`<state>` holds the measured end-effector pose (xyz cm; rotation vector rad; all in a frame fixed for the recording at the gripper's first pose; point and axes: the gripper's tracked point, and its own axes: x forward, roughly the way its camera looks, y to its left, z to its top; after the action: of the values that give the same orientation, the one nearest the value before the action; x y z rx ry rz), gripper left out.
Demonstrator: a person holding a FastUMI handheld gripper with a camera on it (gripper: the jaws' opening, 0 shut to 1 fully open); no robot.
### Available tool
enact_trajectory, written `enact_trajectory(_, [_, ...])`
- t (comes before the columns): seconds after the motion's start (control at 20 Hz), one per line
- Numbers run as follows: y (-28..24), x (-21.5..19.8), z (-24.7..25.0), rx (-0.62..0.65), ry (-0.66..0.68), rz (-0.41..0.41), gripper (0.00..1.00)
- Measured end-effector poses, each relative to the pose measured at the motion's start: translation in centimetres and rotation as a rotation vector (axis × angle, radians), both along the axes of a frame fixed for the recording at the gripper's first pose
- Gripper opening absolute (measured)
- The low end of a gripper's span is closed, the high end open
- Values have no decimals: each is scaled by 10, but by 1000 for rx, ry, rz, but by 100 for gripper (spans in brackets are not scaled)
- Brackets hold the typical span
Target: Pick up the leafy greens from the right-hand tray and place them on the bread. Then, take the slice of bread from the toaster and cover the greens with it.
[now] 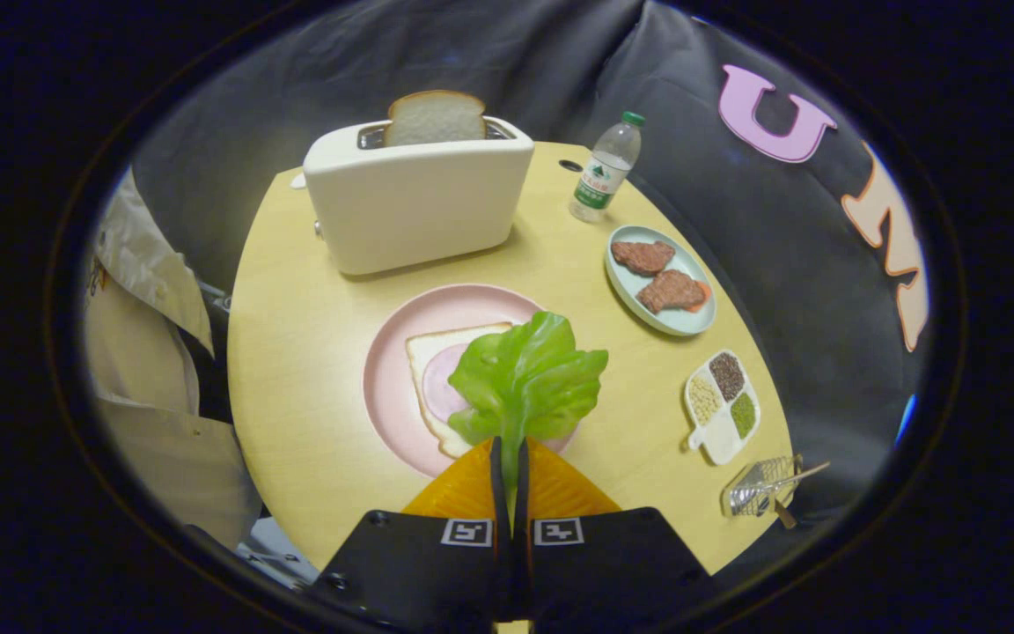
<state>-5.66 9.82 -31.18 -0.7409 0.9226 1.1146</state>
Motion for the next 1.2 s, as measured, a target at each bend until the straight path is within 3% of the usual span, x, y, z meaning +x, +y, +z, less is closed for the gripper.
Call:
enact_trajectory(0.55, [45, -20, -35, -28, 123, 14, 3])
enact_trajectory(0.9, [39, -8, -63, -99, 109, -22, 4])
enact_trajectory(1.15, [38, 10, -62, -120, 8, -25, 30])
enact_trajectory(1.2, [37, 9, -63, -127, -5, -24, 31])
